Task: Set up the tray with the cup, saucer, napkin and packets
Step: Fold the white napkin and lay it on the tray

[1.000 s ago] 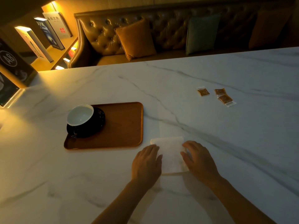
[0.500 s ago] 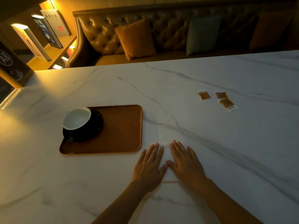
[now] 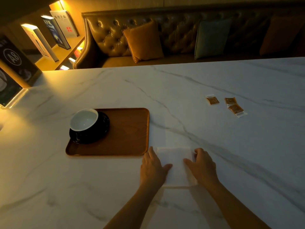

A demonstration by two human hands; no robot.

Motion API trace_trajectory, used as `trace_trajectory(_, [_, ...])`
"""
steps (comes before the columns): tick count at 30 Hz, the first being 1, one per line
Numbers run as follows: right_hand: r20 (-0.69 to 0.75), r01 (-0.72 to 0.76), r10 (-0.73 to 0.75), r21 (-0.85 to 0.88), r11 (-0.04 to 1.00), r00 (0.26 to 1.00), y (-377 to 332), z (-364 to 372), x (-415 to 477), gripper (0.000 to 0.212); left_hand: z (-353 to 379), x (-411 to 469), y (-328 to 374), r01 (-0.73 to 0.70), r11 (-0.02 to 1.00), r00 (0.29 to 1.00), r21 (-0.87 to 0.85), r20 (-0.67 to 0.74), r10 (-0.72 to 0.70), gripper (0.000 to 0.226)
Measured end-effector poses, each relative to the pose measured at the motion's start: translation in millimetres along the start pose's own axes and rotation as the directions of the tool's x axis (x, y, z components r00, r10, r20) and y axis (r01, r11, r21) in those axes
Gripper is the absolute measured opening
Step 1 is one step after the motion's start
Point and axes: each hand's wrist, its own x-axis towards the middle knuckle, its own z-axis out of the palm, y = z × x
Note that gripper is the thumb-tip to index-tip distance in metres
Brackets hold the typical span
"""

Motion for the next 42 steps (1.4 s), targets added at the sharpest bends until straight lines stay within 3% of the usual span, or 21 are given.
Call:
trace_trajectory(5, [0.167, -0.15, 0.135, 0.086, 0.985, 0.977, -3, -4, 2, 0.043, -3, 7, 1, 0.172, 0.984, 0.976, 0.041, 0.13, -0.176, 0.072])
trace_trajectory(9, [0.26, -0.184, 0.122, 0.229, 0.956, 0.958, -3, -5, 3, 0.018, -7, 7, 0, 0.167, 0.984, 0.961, 0.067, 0.211, -0.177, 0.046])
trace_trajectory(11, [0.261, -0.165, 0.087, 0.294, 0.941, 0.961, -2, -6, 0, 0.019, -7, 5, -1, 0.139, 0.986, 0.963, 0.095, 0.22, -0.157, 0.04])
trace_trajectory(13, [0.247, -0.153, 0.067, 0.349, 0.924, 0.967, -1, -8, -3, 0.024, -7, 2, -1, 0.122, 0.99, 0.971, 0.073, 0.198, -0.135, 0.037])
trace_trajectory(15, [0.245, -0.153, 0.06, 0.382, 0.912, 0.968, -1, -11, -7, 0.025, -9, -2, -1, 0.107, 0.993, 0.979, -0.053, 0.179, -0.096, 0.031])
trace_trajectory(20, [0.282, -0.125, 0.009, 0.396, 0.91, 0.959, -6, -16, -12, 0.006, -27, -10, -1, 0.029, 0.971, 0.993, -0.236, 0.12, -0.001, 0.023])
trace_trajectory(23, [0.268, -0.098, -0.02, 0.418, 0.903, 0.963, -16, -19, -12, 0.009, -42, -8, -4, 0.001, 0.942, 0.994, -0.335, 0.104, 0.036, 0.018])
trace_trajectory(30, [0.23, -0.017, -0.131, 0.549, 0.836, 0.964, -70, -24, 11, 0.011, -96, 25, -10, 0.005, 0.859, 0.999, -0.512, 0.035, 0.015, 0.013])
trace_trajectory(36, [0.159, 0.078, -0.191, 0.535, 0.841, 0.969, -131, -11, 53, 0.019, -130, 81, -23, -0.047, 0.893, 0.994, -0.448, -0.111, -0.003, 0.006])
trace_trajectory(42, [0.109, 0.146, -0.208, 0.412, 0.9, 0.972, -170, 22, 90, 0.021, -135, 128, -39, -0.062, 0.953, 0.973, -0.298, -0.23, -0.009, 0.026])
